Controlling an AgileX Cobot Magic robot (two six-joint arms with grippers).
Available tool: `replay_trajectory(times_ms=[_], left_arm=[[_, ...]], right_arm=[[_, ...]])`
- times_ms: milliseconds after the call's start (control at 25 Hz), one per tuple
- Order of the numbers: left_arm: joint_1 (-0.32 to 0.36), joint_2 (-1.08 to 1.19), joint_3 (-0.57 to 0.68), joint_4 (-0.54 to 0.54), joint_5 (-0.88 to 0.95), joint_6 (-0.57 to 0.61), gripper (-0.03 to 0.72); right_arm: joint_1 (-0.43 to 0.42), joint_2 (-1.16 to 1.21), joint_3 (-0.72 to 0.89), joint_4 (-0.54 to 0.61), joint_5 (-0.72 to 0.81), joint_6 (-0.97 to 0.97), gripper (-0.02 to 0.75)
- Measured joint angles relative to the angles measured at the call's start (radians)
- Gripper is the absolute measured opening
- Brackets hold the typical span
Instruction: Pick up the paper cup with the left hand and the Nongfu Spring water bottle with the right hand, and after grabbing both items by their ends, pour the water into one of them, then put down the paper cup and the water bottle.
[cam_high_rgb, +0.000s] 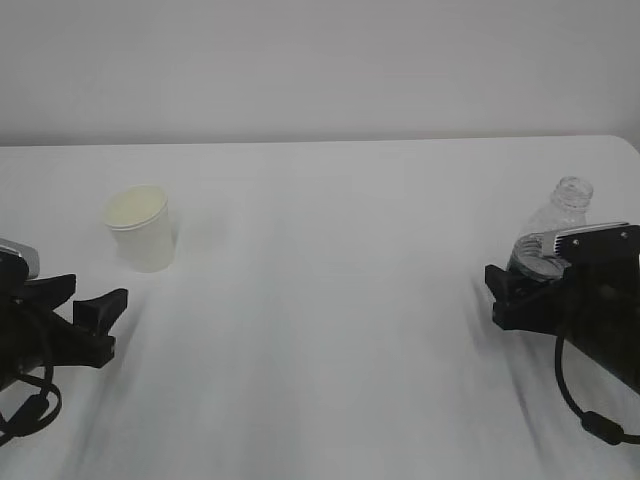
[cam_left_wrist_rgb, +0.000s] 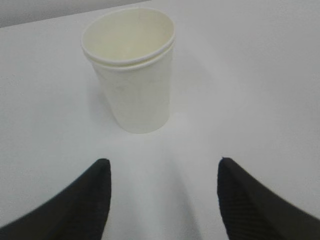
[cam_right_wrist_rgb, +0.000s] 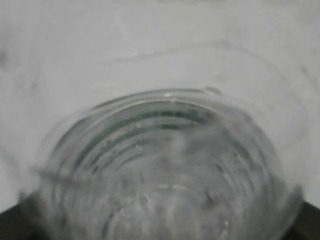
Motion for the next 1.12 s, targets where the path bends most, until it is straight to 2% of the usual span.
replay_trajectory(times_ms=[240, 840, 1120], left_arm=[[0.0, 0.0, 0.0, -0.001, 0.0, 0.0, 0.484], [0.0, 0.018, -0.002, -0.01, -0.001, 0.0, 0.484], [0.0, 0.086, -0.044, -0.01, -0.003, 0.0, 0.484]], right_arm=[[0.0, 0.0, 0.0, -0.004, -0.002, 0.0, 0.489], [0.0, -0.029, 0.013, -0.066, 0.015, -0.014, 0.479], [0.0, -0.08, 0.031, -0.098, 0.02, -0.054, 0.478]])
